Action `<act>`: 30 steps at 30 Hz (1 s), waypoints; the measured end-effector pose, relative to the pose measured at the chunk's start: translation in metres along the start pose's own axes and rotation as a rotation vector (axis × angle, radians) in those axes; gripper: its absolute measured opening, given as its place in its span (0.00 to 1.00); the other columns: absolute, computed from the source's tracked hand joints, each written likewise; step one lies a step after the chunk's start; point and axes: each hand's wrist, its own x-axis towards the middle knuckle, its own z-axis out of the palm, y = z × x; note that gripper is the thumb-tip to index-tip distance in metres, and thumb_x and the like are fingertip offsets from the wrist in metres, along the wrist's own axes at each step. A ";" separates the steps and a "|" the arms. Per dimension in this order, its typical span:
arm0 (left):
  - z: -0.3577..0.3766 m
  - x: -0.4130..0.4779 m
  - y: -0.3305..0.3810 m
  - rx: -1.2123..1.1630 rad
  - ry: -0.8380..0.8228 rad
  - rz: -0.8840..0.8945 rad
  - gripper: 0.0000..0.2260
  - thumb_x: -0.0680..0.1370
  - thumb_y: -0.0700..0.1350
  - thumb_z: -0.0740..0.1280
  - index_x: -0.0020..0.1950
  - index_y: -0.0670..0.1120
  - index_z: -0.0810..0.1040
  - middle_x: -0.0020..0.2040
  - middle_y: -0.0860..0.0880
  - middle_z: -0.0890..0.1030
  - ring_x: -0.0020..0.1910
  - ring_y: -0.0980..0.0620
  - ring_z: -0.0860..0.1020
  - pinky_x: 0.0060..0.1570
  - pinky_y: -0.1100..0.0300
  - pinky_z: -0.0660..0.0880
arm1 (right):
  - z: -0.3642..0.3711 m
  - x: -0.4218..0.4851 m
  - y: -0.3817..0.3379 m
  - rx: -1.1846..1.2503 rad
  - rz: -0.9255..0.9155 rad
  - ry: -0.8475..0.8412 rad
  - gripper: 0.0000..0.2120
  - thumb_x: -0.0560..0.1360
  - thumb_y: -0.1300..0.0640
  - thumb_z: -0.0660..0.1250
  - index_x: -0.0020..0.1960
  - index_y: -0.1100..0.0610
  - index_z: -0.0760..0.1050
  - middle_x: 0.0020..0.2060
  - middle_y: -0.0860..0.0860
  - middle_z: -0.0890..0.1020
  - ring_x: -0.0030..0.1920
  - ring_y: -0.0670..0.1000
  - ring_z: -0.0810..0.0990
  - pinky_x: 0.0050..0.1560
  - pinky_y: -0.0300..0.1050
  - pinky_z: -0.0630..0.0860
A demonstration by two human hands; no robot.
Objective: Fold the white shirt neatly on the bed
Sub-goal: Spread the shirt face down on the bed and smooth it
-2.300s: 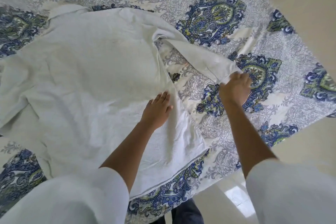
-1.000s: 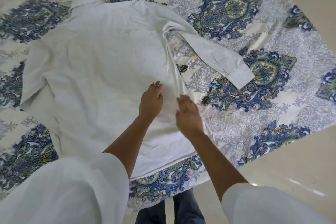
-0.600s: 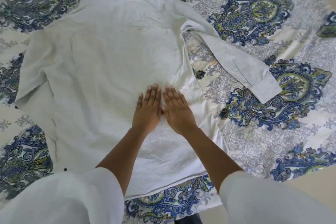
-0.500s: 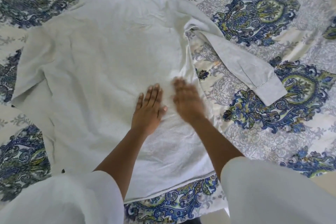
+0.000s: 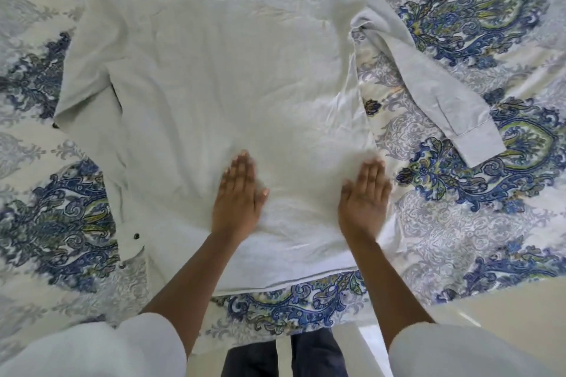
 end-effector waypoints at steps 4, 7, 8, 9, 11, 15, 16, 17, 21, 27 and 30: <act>0.016 -0.007 0.061 -0.016 -0.050 0.213 0.27 0.78 0.53 0.51 0.74 0.39 0.58 0.74 0.42 0.62 0.73 0.45 0.61 0.71 0.50 0.58 | 0.019 -0.043 -0.017 -0.118 -0.380 -0.122 0.26 0.81 0.48 0.39 0.74 0.61 0.54 0.73 0.56 0.63 0.76 0.52 0.54 0.75 0.53 0.48; 0.026 -0.025 0.049 0.034 -0.060 0.156 0.27 0.79 0.53 0.51 0.75 0.41 0.57 0.76 0.44 0.58 0.75 0.46 0.57 0.72 0.51 0.53 | 0.019 -0.047 0.027 -0.091 -0.243 -0.095 0.26 0.80 0.46 0.46 0.75 0.57 0.53 0.74 0.52 0.59 0.76 0.46 0.43 0.75 0.46 0.40; 0.027 -0.032 0.039 0.056 -0.051 0.145 0.27 0.80 0.54 0.50 0.76 0.41 0.56 0.76 0.45 0.57 0.76 0.47 0.55 0.73 0.51 0.51 | 0.016 -0.048 0.038 -0.083 -0.195 -0.076 0.27 0.80 0.46 0.48 0.75 0.56 0.54 0.74 0.53 0.60 0.76 0.46 0.46 0.75 0.47 0.42; 0.026 -0.039 0.029 0.072 -0.052 0.134 0.27 0.80 0.54 0.49 0.76 0.42 0.55 0.77 0.45 0.55 0.76 0.47 0.54 0.73 0.51 0.49 | 0.010 -0.051 0.042 -0.074 -0.156 -0.066 0.27 0.80 0.46 0.49 0.74 0.57 0.56 0.74 0.54 0.62 0.76 0.48 0.50 0.75 0.49 0.45; 0.019 -0.049 0.017 0.076 -0.066 0.100 0.27 0.81 0.54 0.45 0.76 0.41 0.54 0.77 0.44 0.55 0.76 0.45 0.54 0.73 0.50 0.48 | 0.003 -0.055 0.030 -0.032 -0.132 -0.046 0.26 0.80 0.47 0.48 0.73 0.60 0.59 0.72 0.59 0.64 0.74 0.54 0.57 0.74 0.54 0.54; -0.007 -0.057 0.013 -0.012 -0.072 0.049 0.26 0.82 0.52 0.41 0.74 0.40 0.60 0.74 0.43 0.63 0.73 0.44 0.63 0.71 0.47 0.57 | -0.010 -0.064 -0.033 0.084 -0.360 -0.077 0.21 0.78 0.52 0.53 0.66 0.61 0.68 0.66 0.61 0.72 0.67 0.59 0.67 0.65 0.56 0.67; -0.014 -0.060 0.007 -0.031 -0.043 0.027 0.26 0.82 0.52 0.40 0.73 0.40 0.62 0.73 0.43 0.65 0.72 0.44 0.65 0.70 0.46 0.59 | -0.012 -0.068 -0.049 0.104 -0.422 -0.110 0.20 0.77 0.54 0.53 0.64 0.61 0.70 0.64 0.60 0.74 0.64 0.59 0.71 0.62 0.55 0.71; -0.021 -0.063 -0.001 -0.053 0.003 -0.010 0.25 0.82 0.52 0.41 0.72 0.40 0.64 0.73 0.43 0.66 0.71 0.44 0.66 0.69 0.45 0.60 | -0.014 -0.071 -0.064 0.113 -0.477 -0.151 0.19 0.76 0.55 0.54 0.63 0.61 0.71 0.62 0.60 0.75 0.60 0.59 0.74 0.58 0.53 0.74; -0.034 -0.085 -0.045 -0.264 0.247 -0.404 0.21 0.80 0.46 0.53 0.70 0.37 0.67 0.70 0.39 0.69 0.70 0.41 0.67 0.66 0.46 0.66 | -0.011 -0.081 -0.112 0.072 -0.652 -0.273 0.18 0.68 0.63 0.69 0.57 0.60 0.75 0.53 0.56 0.80 0.48 0.57 0.80 0.40 0.46 0.78; -0.062 -0.090 -0.109 -0.737 0.338 -1.237 0.17 0.78 0.38 0.60 0.66 0.36 0.68 0.65 0.37 0.68 0.63 0.39 0.67 0.60 0.48 0.66 | 0.001 -0.091 -0.170 0.149 -0.685 -0.406 0.16 0.76 0.65 0.59 0.63 0.60 0.73 0.54 0.57 0.77 0.54 0.58 0.76 0.46 0.51 0.76; -0.066 -0.084 -0.142 -0.871 0.107 -1.238 0.10 0.76 0.41 0.65 0.55 0.38 0.74 0.51 0.42 0.75 0.49 0.44 0.74 0.48 0.54 0.70 | 0.007 -0.084 -0.196 0.169 -0.699 -0.440 0.18 0.78 0.62 0.56 0.67 0.56 0.70 0.58 0.56 0.74 0.59 0.57 0.72 0.53 0.50 0.73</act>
